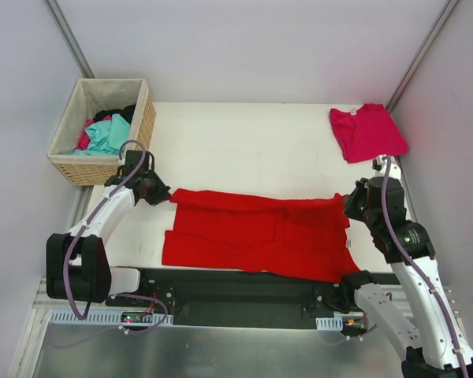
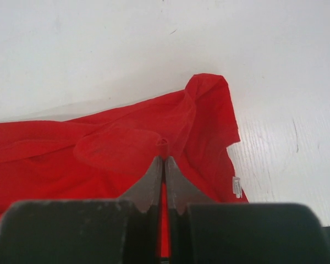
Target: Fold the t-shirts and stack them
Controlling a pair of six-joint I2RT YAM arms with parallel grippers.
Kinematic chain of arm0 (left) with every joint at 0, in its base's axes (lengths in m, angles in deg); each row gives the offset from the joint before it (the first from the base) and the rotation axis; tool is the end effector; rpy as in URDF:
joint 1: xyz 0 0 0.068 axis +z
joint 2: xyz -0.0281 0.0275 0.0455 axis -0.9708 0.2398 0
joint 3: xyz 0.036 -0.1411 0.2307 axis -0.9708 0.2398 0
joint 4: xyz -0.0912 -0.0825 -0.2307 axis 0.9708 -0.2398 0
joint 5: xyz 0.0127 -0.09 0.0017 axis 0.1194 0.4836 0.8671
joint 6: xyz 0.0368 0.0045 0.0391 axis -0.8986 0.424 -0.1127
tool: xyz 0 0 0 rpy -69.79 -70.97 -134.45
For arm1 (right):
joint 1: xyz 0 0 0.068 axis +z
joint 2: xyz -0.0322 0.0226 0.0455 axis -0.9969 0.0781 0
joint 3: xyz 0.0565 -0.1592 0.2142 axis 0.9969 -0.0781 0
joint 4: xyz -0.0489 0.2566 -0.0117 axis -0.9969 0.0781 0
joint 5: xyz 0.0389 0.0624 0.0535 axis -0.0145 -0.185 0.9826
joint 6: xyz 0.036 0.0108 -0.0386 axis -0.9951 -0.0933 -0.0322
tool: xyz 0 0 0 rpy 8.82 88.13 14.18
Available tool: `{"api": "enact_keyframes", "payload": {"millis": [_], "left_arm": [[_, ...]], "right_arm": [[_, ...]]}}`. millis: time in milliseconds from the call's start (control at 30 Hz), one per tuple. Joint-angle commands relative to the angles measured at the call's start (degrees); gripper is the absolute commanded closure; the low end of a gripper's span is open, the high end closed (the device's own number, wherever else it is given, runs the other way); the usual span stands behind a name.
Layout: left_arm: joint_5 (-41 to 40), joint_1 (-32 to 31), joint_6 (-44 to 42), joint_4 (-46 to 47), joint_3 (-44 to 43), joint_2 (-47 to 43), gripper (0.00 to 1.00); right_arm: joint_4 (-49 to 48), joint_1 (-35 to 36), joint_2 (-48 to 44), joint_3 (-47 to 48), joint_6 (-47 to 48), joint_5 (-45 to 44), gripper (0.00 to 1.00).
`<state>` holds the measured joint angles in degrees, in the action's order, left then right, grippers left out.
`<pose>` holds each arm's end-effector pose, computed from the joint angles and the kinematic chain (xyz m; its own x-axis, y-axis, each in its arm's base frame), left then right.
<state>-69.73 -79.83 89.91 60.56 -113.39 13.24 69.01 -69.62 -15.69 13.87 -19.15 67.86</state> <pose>0.2636 -0.0216 0.2251 -0.6534 -0.6325 -0.4159 -0.4053 0.7564 -0.5134 0.1309 0.0295 0.3398 -0.4711 0.0231 -0.8818 -0.0179 0.9992 0.0357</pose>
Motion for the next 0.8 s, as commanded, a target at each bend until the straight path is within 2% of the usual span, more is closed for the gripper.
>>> {"api": "enact_keyframes", "payload": {"millis": [0, 233, 533, 767], "left_arm": [[-1.5, 0.0, -1.8, -0.3, 0.8, -3.5, 1.0], [-1.6, 0.0, -2.3, -2.0, 2.6, -7.1, 1.0], [-2.4, 0.0, -2.6, -3.7, 5.7, -9.7, 1.0], [-3.9, 0.0, -2.5, -4.1, 7.1, -10.3, 1.0]], "right_arm": [[5.0, 0.4, -2.5, 1.1, 0.2, -4.6, 0.99], [8.6, 0.4, -5.2, -0.6, -0.7, -7.2, 0.99], [11.8, 0.4, -10.2, -5.8, -3.9, -5.5, 0.99], [17.2, 0.5, -12.4, -4.0, -8.0, -4.2, 0.99]]}}
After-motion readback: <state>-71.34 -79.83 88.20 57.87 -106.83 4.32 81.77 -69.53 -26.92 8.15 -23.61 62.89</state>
